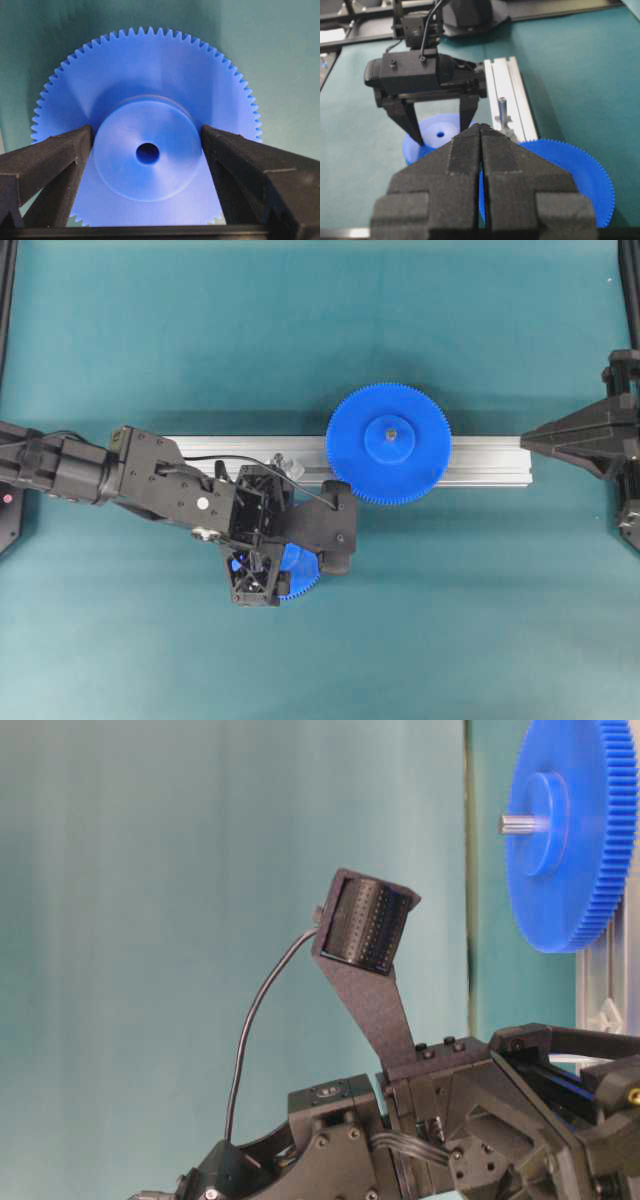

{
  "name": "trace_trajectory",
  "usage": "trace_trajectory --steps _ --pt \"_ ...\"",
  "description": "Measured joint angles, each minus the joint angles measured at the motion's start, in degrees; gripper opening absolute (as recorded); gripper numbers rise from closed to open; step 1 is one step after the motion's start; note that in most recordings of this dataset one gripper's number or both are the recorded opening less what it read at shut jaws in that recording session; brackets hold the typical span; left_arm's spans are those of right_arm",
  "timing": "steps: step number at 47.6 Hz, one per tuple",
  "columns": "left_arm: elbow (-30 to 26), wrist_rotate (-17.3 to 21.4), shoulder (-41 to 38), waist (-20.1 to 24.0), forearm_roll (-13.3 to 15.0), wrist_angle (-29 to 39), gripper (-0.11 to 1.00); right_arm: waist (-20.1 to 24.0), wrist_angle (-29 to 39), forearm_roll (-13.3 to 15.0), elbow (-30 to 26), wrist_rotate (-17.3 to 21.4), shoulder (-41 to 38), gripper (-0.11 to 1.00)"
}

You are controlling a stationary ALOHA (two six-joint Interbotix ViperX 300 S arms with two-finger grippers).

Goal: Insert the small gear onto the shaft.
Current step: 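Open the left gripper and close it around the small gear's hub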

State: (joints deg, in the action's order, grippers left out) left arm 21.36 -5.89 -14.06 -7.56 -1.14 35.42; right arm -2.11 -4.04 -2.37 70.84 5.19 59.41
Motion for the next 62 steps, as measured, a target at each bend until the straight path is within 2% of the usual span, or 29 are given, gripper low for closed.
trace_trajectory --steps 32,37,43,62 --pt "0.1 -0.1 0.0 0.0 0.0 0.0 0.91 0.1 0.1 0.1 0.0 0.0 0.0 -0.01" --pt "-0.1 -0.1 0.0 0.0 0.0 0.7 0.86 0.0 0.1 0.1 0.0 0.0 0.0 -0.01" --pt "-0.4 0.2 0.0 -0.2 0.0 1.9 0.69 0.0 0.1 0.1 0.1 0.0 0.0 -0.01" --pt "-0.9 0.7 -0.1 -0.3 -0.1 3.0 0.69 0.0 0.1 0.1 0.0 0.0 0.0 -0.01"
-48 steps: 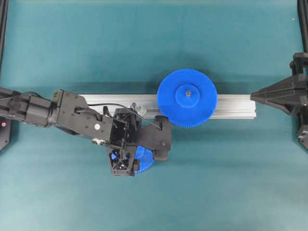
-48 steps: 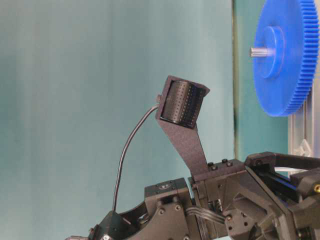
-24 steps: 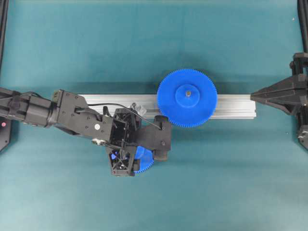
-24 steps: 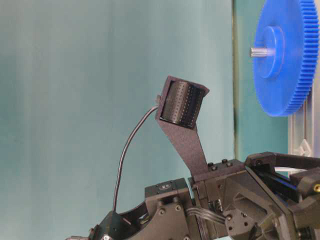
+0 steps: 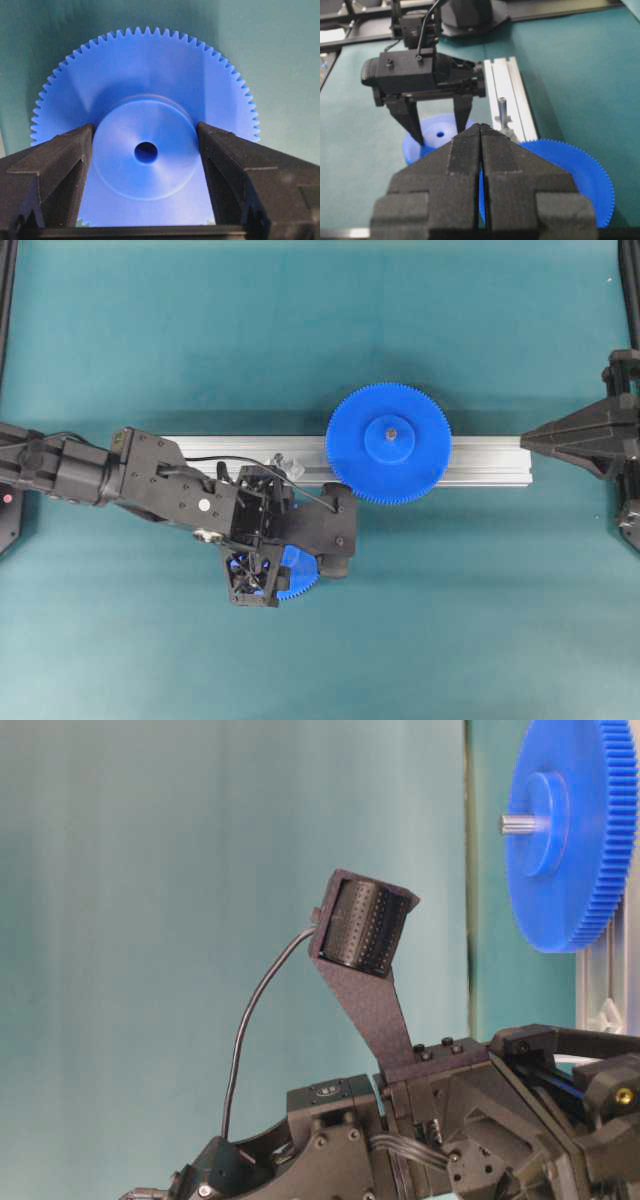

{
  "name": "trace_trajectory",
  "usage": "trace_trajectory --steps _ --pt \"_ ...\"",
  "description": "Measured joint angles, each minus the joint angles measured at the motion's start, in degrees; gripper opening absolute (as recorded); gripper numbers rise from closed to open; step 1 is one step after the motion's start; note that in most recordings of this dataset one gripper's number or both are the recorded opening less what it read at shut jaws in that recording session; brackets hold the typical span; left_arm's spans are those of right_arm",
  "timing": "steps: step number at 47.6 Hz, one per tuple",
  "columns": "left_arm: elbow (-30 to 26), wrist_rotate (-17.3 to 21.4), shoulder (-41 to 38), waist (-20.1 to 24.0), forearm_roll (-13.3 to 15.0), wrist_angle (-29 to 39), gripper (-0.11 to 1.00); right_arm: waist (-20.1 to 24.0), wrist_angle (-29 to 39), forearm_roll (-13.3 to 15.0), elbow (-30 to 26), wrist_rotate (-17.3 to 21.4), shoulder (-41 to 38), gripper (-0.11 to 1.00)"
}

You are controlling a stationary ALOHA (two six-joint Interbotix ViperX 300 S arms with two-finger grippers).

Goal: Insert the small gear onto the shaft.
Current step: 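Open the left gripper and close it around the small gear's hub, then lift the small gear with the left gripper toward the empty shaft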

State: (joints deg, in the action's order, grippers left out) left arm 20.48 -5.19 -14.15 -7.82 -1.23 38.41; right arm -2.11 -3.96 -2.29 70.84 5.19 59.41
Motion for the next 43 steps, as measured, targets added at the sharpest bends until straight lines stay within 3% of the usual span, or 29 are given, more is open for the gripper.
trace_trajectory --steps 28,43 --pt "-3.4 2.0 -0.1 -0.1 0.1 1.1 0.69 0.0 0.0 0.0 0.0 0.0 0.4 -0.01" --pt "-5.0 2.2 1.9 0.4 0.0 4.8 0.69 0.1 0.2 0.0 0.0 0.0 0.9 -0.01"
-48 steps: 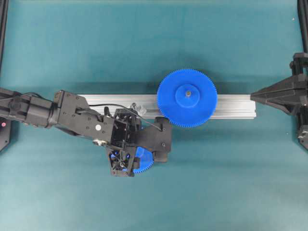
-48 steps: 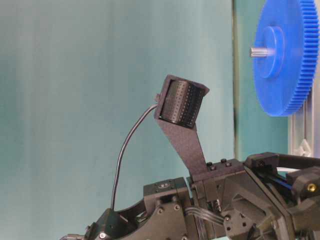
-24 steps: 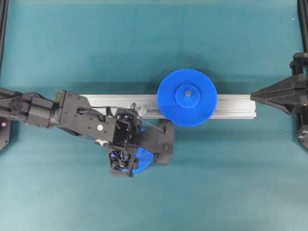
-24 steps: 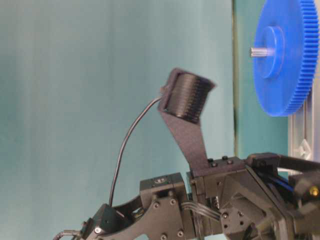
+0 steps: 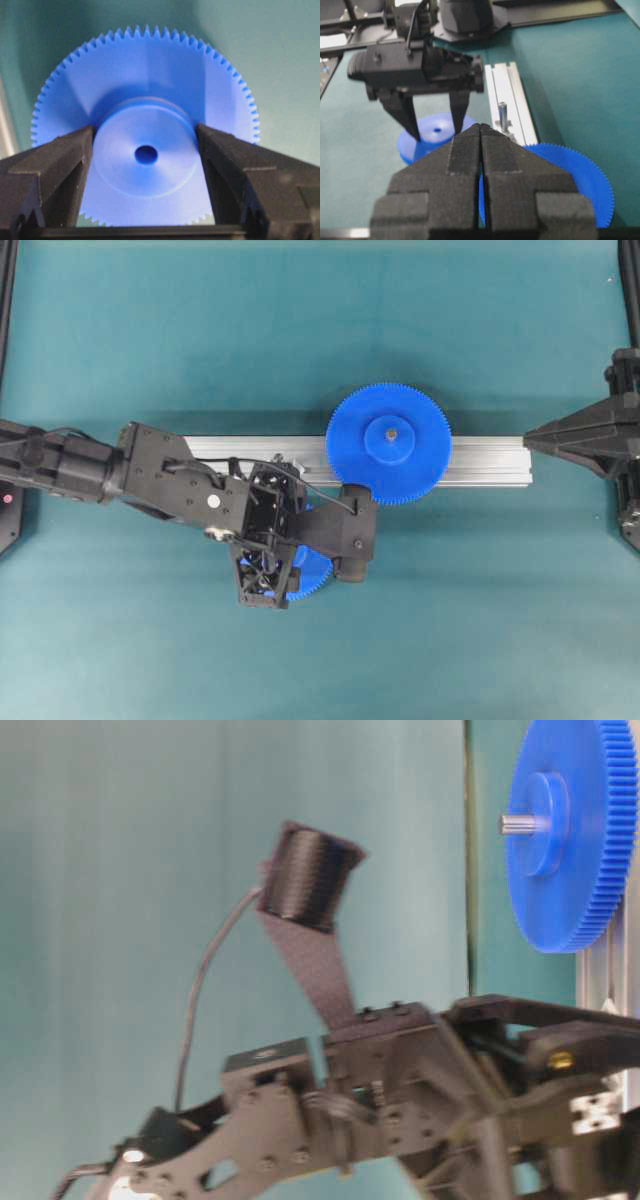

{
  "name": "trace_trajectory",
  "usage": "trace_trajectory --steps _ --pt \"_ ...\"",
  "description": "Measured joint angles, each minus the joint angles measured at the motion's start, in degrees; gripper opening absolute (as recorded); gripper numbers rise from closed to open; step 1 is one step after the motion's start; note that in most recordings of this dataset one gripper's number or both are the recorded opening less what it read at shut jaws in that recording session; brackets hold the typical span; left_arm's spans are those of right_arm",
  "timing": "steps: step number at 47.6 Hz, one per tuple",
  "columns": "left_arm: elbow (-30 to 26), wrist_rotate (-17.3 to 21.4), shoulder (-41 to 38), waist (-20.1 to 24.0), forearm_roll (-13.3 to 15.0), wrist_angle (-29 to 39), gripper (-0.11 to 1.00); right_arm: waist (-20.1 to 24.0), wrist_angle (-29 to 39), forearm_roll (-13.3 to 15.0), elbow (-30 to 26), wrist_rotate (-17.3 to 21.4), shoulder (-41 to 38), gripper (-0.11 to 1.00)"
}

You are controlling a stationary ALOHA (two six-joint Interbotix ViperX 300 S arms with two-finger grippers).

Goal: Insert the small gear onto the shaft.
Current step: 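Lift the small gear with the left gripper toward the empty shaft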

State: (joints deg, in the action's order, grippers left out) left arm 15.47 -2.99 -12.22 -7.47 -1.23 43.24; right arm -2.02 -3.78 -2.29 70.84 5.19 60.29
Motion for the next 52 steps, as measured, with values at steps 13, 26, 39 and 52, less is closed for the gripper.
trace_trajectory --steps 13,26,39,52 --pt "-0.1 1.1 4.1 1.4 0.1 1.8 0.69 -0.1 0.2 0.0 0.0 0.0 0.1 -0.01" --pt "-2.4 5.4 7.1 4.0 0.0 7.5 0.69 -0.1 0.3 0.0 0.1 0.0 0.2 -0.01" --pt "-5.4 10.4 7.2 5.8 0.1 12.7 0.69 -0.1 0.3 0.1 0.1 0.0 0.2 -0.01" --pt "-6.5 12.4 7.2 7.9 0.1 15.6 0.69 -0.1 0.3 0.0 0.0 0.0 0.2 -0.01"
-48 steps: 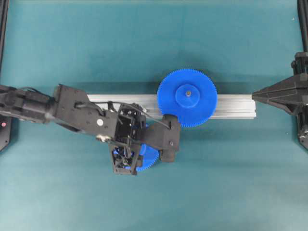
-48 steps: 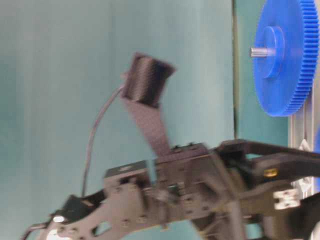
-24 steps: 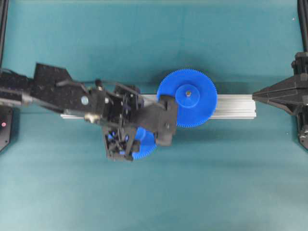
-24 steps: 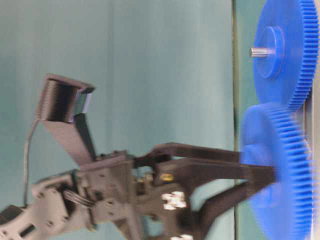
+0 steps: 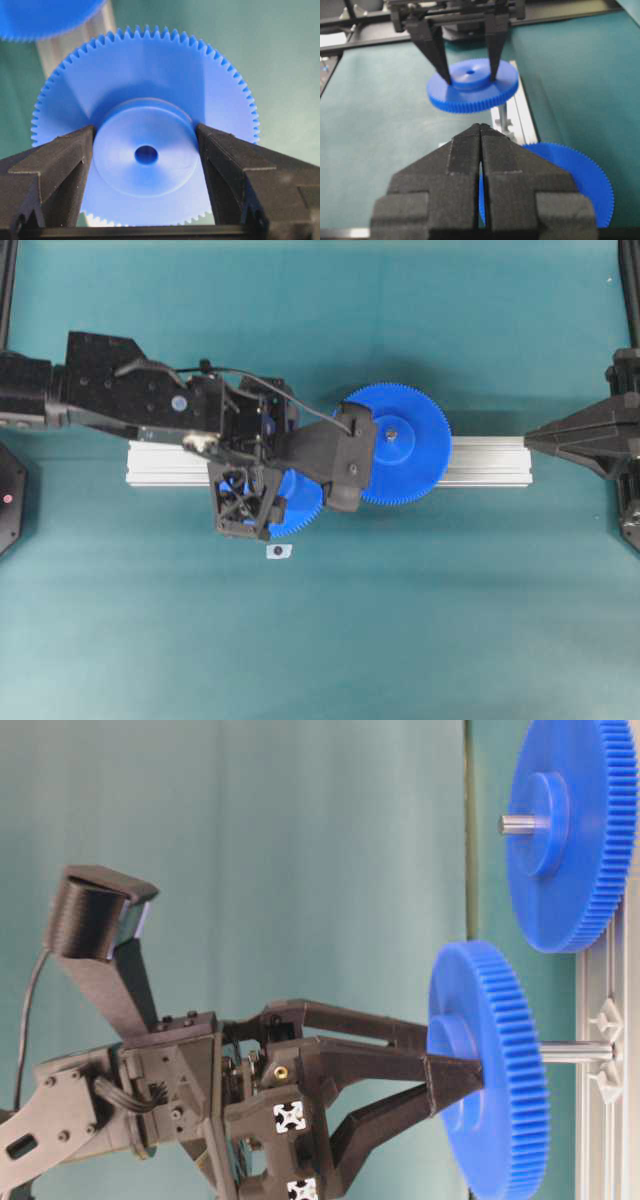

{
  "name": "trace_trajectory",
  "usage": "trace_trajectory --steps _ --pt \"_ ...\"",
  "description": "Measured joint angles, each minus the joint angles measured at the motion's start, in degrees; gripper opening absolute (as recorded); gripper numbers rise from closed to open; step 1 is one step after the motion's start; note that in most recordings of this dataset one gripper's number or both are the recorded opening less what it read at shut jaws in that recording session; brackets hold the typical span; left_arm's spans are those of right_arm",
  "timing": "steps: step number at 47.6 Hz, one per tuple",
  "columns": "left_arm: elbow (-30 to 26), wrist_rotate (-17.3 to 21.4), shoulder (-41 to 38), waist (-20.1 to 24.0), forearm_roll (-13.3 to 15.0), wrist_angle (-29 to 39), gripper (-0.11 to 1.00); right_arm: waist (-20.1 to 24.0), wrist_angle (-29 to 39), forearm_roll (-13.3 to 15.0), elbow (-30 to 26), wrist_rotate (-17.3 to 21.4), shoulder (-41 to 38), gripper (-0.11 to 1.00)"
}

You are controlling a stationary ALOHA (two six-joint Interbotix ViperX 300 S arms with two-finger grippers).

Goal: Insert the small gear onto the shaft.
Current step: 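Lift the small gear with the left gripper toward the empty shaft, then align the small gear's bore with the shaft beside the large gear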

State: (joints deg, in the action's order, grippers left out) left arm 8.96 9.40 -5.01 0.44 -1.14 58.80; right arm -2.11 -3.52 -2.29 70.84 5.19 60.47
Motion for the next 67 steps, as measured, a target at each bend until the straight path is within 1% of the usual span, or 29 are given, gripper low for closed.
trace_trajectory --steps 24,36,67 --pt "-2.2 4.4 0.0 3.2 0.0 1.5 0.69 0.0 0.0 0.0 0.1 0.0 0.0 -0.01" --pt "-2.2 4.5 -0.2 3.5 -0.1 1.8 0.69 0.1 0.0 0.0 0.0 0.0 0.0 -0.01" --pt "-2.2 5.0 -5.2 4.4 0.0 0.5 0.69 0.0 0.0 0.1 0.0 0.0 0.2 -0.01"
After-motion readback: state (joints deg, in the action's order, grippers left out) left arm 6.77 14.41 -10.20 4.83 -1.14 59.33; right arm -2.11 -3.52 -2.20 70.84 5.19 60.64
